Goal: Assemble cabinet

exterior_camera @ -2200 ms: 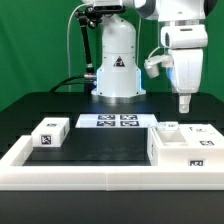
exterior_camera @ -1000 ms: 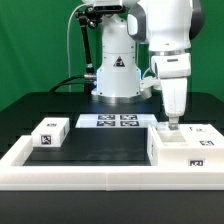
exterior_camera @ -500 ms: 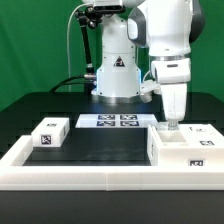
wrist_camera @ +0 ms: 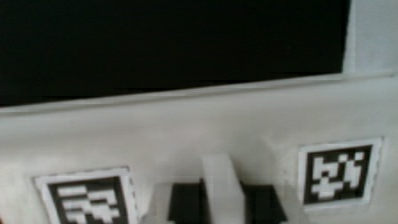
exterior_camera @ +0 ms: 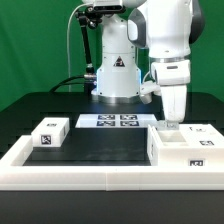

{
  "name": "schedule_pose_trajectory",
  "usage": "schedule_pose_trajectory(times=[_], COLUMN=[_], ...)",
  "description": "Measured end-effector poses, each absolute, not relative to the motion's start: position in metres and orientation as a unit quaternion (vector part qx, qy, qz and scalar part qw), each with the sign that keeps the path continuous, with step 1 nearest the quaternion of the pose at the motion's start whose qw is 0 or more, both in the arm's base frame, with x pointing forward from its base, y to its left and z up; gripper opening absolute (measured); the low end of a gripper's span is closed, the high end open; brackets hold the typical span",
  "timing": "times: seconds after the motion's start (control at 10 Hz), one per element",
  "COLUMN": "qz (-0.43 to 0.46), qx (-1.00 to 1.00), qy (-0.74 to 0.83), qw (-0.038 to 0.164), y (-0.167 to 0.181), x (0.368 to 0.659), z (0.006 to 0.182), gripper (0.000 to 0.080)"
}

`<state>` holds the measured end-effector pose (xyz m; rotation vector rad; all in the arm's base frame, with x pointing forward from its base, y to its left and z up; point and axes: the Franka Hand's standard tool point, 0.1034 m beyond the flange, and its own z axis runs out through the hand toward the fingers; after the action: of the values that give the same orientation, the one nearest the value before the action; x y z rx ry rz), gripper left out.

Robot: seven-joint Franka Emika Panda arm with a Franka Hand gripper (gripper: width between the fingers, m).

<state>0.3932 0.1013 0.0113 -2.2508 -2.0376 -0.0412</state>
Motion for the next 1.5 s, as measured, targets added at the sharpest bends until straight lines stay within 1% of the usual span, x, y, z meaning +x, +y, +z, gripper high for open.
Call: schedule_pose_trajectory(times=[0.5,0.8,1.0,1.1,1.5], qz=[-0.015,-0.018,-0.021,-0.022,-0.021], qx=[-0.740,-0.740,-0.738,-0.737,-0.743], qy=[-0.670,-0.672,-0.674,-0.675,-0.668], qw=[0.050,0.035,0.027,0.026,0.028], y=[0.101,0.096,0.089,0.080,0.078], x=[0.393,0.396,0.403,0.405,0.404], z=[0.014,0.033,0.042,0.042,0.041], gripper=[0.0070,0.0070,0.0070,0.0070,0.0070])
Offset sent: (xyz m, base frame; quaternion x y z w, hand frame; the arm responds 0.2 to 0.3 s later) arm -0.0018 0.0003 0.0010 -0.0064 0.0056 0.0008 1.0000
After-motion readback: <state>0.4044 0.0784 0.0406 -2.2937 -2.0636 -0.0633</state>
